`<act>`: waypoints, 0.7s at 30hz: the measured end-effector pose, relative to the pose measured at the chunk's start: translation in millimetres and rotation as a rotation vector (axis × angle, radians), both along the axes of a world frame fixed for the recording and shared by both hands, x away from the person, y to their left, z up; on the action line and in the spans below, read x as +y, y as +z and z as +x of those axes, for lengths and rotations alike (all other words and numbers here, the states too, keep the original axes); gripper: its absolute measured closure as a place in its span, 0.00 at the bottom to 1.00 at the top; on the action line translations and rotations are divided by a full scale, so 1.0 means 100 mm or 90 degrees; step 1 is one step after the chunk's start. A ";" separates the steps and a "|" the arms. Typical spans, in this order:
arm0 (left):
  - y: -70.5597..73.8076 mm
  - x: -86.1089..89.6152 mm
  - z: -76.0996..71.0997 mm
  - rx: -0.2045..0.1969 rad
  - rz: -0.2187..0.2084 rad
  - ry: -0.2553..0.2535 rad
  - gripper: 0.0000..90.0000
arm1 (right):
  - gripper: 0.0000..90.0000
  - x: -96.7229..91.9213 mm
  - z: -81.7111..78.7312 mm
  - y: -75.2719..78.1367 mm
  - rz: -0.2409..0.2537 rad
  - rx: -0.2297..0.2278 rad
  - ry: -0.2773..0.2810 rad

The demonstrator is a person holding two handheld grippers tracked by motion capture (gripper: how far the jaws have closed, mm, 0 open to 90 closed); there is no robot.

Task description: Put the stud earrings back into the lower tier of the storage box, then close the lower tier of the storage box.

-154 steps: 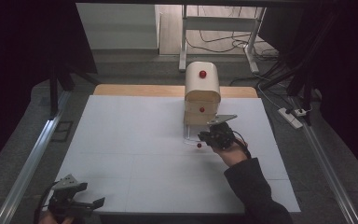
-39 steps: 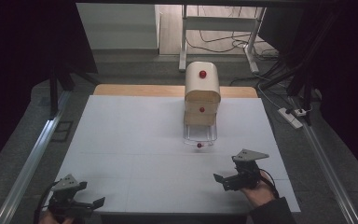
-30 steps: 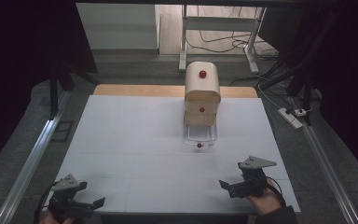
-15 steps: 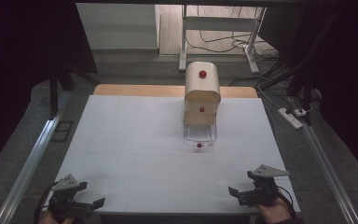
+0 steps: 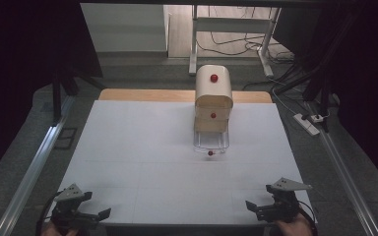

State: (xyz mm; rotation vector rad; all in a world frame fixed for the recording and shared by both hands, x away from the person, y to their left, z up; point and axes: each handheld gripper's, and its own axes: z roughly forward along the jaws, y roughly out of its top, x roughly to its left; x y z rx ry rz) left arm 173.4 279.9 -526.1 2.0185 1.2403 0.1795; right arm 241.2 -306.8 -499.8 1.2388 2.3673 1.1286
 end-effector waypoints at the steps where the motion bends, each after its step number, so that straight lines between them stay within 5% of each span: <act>1: 0.00 0.00 0.00 0.000 0.000 0.000 0.01 | 0.00 0.00 0.00 0.00 -0.001 0.001 0.000; 21: 0.00 0.00 0.01 0.003 0.002 0.001 0.01 | 0.00 0.05 0.00 0.00 -0.022 0.006 0.018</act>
